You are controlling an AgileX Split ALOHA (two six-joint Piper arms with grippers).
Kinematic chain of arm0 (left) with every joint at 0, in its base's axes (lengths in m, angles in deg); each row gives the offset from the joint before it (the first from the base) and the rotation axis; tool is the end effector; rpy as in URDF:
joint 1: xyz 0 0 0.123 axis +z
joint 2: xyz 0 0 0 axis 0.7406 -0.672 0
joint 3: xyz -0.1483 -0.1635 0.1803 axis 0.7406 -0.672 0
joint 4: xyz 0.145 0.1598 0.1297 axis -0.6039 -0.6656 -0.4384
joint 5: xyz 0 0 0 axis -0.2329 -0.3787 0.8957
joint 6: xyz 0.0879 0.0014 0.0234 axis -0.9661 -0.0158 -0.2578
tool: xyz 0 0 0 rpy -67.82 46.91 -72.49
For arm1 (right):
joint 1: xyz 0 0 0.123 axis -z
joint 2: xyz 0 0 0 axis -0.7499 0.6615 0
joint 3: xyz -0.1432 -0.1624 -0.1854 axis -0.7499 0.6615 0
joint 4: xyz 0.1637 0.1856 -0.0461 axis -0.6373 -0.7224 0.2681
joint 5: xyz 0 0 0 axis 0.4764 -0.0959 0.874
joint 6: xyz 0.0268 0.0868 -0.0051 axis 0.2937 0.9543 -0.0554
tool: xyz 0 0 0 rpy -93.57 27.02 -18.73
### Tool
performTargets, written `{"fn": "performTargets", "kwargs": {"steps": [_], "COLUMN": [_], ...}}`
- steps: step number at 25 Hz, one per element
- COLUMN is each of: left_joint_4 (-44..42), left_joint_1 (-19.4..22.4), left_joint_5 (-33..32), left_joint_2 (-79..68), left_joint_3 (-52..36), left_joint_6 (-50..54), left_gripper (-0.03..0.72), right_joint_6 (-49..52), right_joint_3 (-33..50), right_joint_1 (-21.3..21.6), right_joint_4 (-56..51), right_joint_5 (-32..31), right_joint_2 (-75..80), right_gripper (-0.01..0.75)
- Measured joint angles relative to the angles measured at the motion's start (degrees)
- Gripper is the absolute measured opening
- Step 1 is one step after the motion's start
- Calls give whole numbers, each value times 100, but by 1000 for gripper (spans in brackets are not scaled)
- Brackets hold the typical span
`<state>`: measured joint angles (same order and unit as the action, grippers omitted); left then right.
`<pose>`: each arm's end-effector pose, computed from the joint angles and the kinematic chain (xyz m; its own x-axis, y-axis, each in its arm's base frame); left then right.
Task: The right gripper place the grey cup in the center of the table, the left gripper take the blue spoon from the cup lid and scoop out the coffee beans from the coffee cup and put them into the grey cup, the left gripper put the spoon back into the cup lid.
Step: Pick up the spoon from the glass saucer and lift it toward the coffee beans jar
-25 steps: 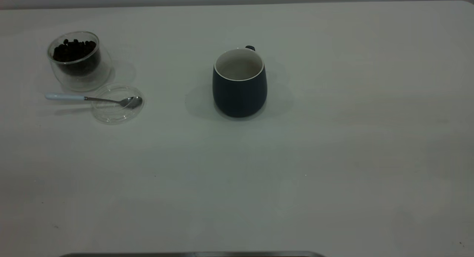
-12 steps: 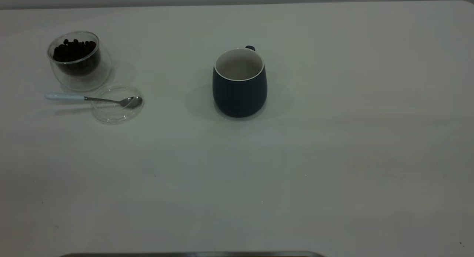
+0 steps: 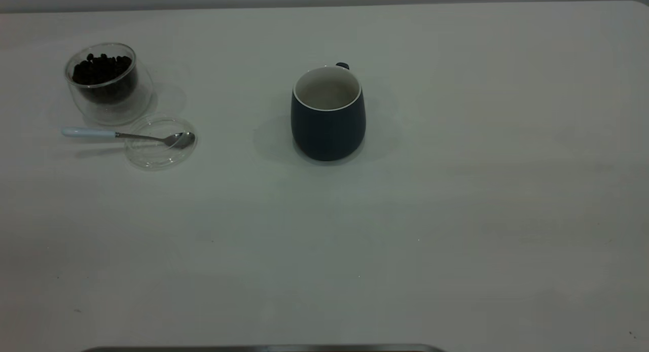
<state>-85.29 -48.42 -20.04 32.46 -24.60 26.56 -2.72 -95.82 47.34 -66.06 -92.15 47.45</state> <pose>-0.0092 0.0001 0.2675 -0.5177 0.0149 -0.8554 0.0160 0.9998 0.0077 -0.0074 0.0012 0.2627 -0.5316 -0.0844 -0.8428 -0.0732 0.9959 -0.0535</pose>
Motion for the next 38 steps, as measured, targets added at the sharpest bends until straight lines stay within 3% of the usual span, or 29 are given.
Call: {"fn": "performTargets", "kwargs": {"steps": [26,33,38], "left_joint_4": [0,222,1063], "left_joint_1": [0,0,0], "left_joint_5": [23,559,1307], "left_joint_2": [-97,-2176,-4060], "left_joint_3": [69,831,1448], "left_joint_6": [310,351,-97], "left_gripper": [592,592,592], "right_joint_6": [12,12,12], "right_joint_3": [0,0,0], "right_joint_1": [7,7,7], "right_joint_4": [0,0,0], "right_joint_5": [0,1,1], "right_joint_2": [0,0,0], "right_gripper": [459,459,459]}}
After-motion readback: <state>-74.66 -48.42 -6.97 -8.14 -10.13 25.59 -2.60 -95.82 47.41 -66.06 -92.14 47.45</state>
